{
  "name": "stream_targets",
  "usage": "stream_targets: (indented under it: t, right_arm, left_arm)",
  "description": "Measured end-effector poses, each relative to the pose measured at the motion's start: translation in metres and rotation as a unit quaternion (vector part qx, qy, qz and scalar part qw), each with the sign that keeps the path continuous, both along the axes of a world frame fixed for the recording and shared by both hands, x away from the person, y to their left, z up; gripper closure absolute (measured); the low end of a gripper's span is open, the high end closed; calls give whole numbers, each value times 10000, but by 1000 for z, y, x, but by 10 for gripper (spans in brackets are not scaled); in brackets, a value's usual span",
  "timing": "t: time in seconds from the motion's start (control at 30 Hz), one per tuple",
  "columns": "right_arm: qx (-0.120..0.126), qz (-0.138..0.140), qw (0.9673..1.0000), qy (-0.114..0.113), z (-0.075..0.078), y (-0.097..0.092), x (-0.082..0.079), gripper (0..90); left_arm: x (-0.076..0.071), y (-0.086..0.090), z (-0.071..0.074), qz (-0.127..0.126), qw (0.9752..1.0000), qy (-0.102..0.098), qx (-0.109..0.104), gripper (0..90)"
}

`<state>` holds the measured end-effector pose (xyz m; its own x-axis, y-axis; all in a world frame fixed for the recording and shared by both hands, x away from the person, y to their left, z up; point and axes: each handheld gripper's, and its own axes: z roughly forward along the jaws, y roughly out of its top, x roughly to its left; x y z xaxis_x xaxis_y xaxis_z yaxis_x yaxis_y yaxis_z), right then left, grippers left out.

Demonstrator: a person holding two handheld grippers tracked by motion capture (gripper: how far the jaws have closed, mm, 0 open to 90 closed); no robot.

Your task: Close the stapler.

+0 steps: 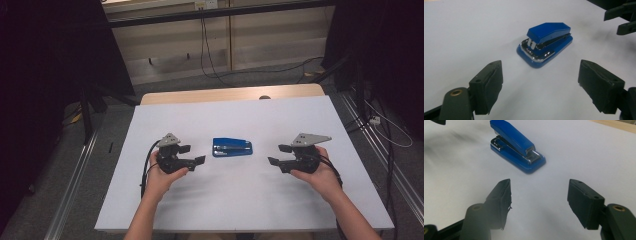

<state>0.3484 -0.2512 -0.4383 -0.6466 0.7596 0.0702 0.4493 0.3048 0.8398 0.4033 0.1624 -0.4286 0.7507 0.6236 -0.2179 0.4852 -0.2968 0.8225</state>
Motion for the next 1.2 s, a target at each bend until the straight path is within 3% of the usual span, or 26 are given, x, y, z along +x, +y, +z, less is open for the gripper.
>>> stream_targets:
  t: [0.13, 0.3, 0.97, 1.2]
  right_arm:
    - [-5, -28, 10000, 48, -4, -7, -12, 324]
    - [-21, -71, 10000, 55, -7, -15, -25, 294]
    - [-99, -198, 9998, -26, -10, -27, -50, 251]
    - [-120, -220, 9997, -8, -11, -31, -56, 249]
  left_arm:
    - [-3, 7, 0, 30, 9999, 38, -126, 157]
    - [-8, 10, 1, 68, 9999, -20, -129, 139]
    - [-24, 35, -1, 15, 9997, -193, 167, 83]
    - [-32, 51, -4, 73, 9996, -155, 214, 75]
